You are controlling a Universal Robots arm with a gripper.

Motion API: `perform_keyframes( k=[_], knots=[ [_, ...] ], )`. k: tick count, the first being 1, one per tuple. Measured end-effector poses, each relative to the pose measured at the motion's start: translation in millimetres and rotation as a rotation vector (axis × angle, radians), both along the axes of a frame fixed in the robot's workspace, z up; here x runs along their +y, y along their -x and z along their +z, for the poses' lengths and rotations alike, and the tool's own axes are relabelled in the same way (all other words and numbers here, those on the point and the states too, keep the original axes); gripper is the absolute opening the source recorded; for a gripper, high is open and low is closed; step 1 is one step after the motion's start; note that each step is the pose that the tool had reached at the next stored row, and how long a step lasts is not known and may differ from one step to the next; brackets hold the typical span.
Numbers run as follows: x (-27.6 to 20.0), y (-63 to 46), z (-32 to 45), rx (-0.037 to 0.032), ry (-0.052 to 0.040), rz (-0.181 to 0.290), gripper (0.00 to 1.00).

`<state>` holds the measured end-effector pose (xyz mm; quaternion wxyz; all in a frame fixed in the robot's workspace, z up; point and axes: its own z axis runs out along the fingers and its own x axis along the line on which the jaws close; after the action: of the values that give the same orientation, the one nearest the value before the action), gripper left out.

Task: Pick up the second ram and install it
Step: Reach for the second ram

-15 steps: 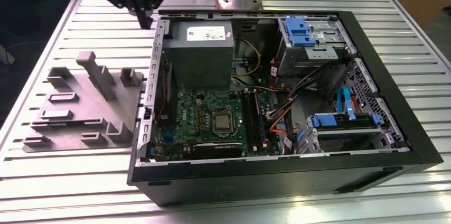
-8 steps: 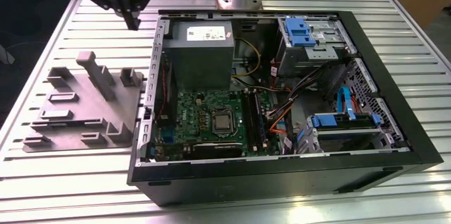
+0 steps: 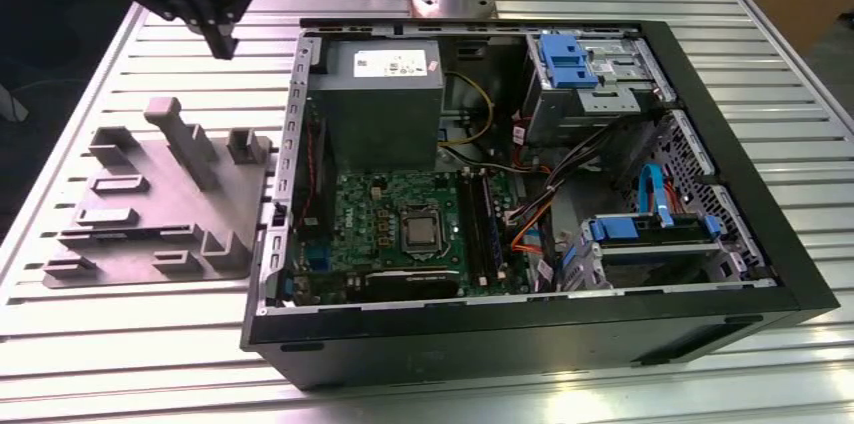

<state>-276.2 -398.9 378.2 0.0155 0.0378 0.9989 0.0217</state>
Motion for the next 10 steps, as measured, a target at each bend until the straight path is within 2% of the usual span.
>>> perform_keyframes(
  k=[10],
  knots=[
    [0.0, 29.7, -6.0, -0.0016, 0.0, 0.0, 0.1]
  ],
)
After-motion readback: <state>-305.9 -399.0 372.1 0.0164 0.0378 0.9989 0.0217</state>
